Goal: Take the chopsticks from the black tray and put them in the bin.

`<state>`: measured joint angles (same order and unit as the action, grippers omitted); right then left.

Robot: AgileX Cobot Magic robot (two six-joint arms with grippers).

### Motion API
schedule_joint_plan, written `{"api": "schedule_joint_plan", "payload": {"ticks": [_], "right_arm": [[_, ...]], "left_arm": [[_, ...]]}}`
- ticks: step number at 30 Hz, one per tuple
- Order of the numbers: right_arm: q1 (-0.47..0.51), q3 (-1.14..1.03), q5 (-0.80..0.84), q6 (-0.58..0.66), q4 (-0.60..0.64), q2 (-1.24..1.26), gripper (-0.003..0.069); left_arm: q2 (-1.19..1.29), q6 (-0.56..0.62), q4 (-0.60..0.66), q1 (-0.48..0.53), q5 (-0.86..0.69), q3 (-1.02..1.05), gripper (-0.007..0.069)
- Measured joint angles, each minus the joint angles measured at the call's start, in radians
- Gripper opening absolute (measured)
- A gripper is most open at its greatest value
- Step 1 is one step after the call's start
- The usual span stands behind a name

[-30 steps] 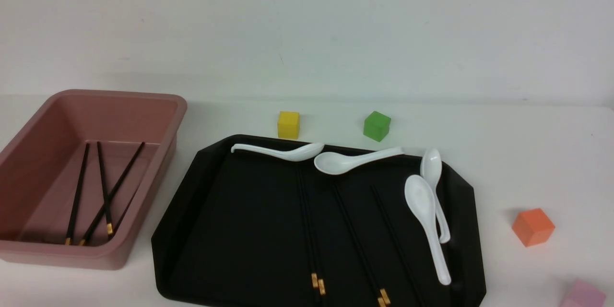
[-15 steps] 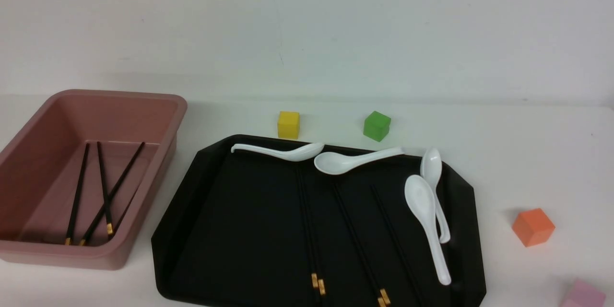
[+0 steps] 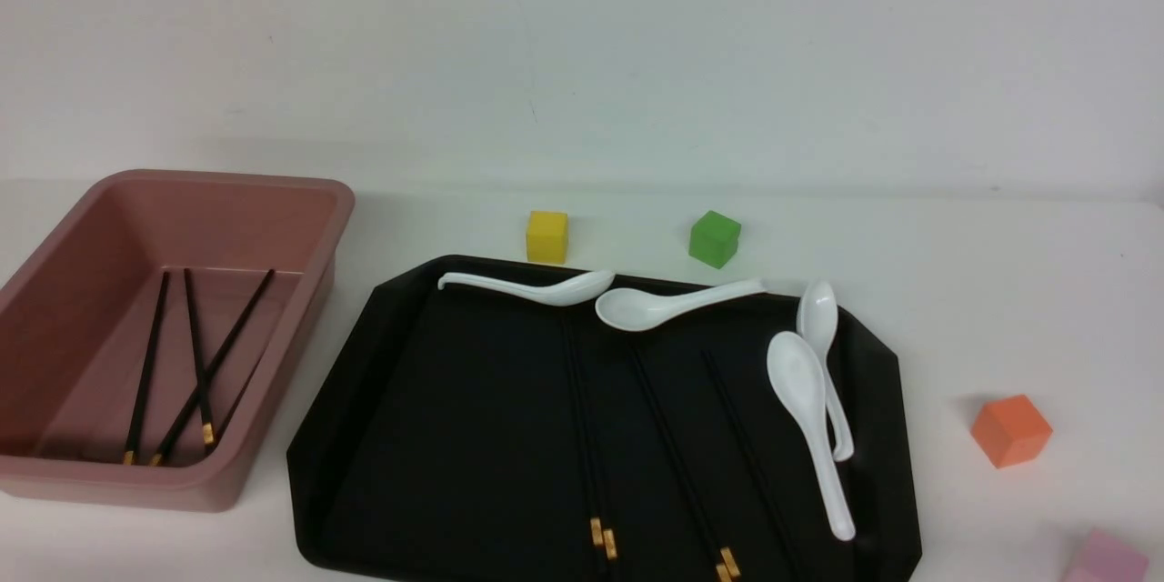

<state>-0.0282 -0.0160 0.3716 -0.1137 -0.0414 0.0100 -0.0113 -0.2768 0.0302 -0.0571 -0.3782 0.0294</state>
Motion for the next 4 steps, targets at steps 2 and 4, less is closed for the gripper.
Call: {"api": "schedule_joint_plan", "payload": {"ticks": [2, 4], "right_arm": [[0.000, 0.000, 0.000, 0.000, 0.000, 0.000, 0.0240], [0.000, 0.000, 0.000, 0.000, 0.000, 0.000, 0.0240]], "left_arm": [[0.000, 0.000, 0.000, 0.000, 0.000, 0.000, 0.0022], [0.000, 0.000, 0.000, 0.000, 0.000, 0.000, 0.0022]]}}
